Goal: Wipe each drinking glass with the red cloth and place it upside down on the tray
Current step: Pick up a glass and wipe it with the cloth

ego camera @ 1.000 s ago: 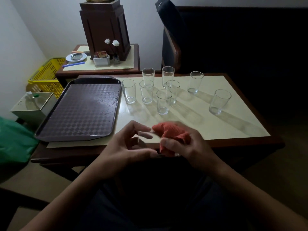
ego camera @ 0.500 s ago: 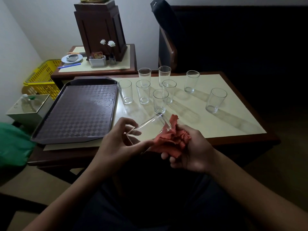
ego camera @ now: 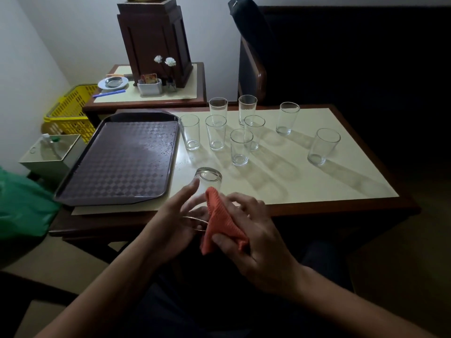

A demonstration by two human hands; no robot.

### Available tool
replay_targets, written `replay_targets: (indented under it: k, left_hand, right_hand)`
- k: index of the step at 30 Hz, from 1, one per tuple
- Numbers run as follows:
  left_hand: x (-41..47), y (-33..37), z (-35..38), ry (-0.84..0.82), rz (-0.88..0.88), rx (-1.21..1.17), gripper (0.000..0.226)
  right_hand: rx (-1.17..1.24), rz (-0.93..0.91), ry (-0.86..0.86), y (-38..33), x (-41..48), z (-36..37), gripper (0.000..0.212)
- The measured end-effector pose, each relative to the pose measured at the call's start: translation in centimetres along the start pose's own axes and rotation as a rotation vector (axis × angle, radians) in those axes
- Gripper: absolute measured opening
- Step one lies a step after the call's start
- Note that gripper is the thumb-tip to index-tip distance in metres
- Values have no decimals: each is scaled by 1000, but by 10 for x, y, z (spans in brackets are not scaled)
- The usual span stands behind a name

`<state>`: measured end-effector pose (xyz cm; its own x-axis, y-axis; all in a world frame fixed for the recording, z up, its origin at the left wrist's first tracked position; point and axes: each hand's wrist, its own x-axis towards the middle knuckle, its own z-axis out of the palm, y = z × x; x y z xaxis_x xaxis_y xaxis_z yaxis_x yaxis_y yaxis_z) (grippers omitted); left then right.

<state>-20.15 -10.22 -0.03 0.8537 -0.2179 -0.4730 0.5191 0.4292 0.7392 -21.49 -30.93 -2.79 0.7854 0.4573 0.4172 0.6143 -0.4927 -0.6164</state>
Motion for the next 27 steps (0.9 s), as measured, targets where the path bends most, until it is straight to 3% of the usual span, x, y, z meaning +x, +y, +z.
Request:
replay_targets:
  k: [3,6,11,12,15,17,20,25,27]
  left_hand:
    - [-2,-2,-2,-80,-2,96,63]
    - [-3,-4,10,-131,-7,70,43]
    - [0,-6,9,-67,-3,80,58]
    - [1,-7,7,-53,2,66,59]
    - [-1,-9,10,-27,0,-6,50]
    - [-1,-8,15,15,9,-20,46]
    - [1,-3,20,124,20,-41,48]
    - [3,2,9,298,66,-186,47]
    - [3,-4,9,282,69,-202,56]
  right_hand:
    - [206,147,149,7,15,-9,42]
    - [300,236,235,7,25,-22,41]
    - [164,-190,90,-12,6,-16,31]
    - [184,-173,81,-11,8,-15,31]
    - [334,164,120,-1,20,-23,31]
    - [368,259,121,0,20,-23,33]
    - [366,182,51,-10,8,-14,34]
    - [223,-141,52,-7,2,-4,41]
    - [171,-135,91,-1,6,0,46]
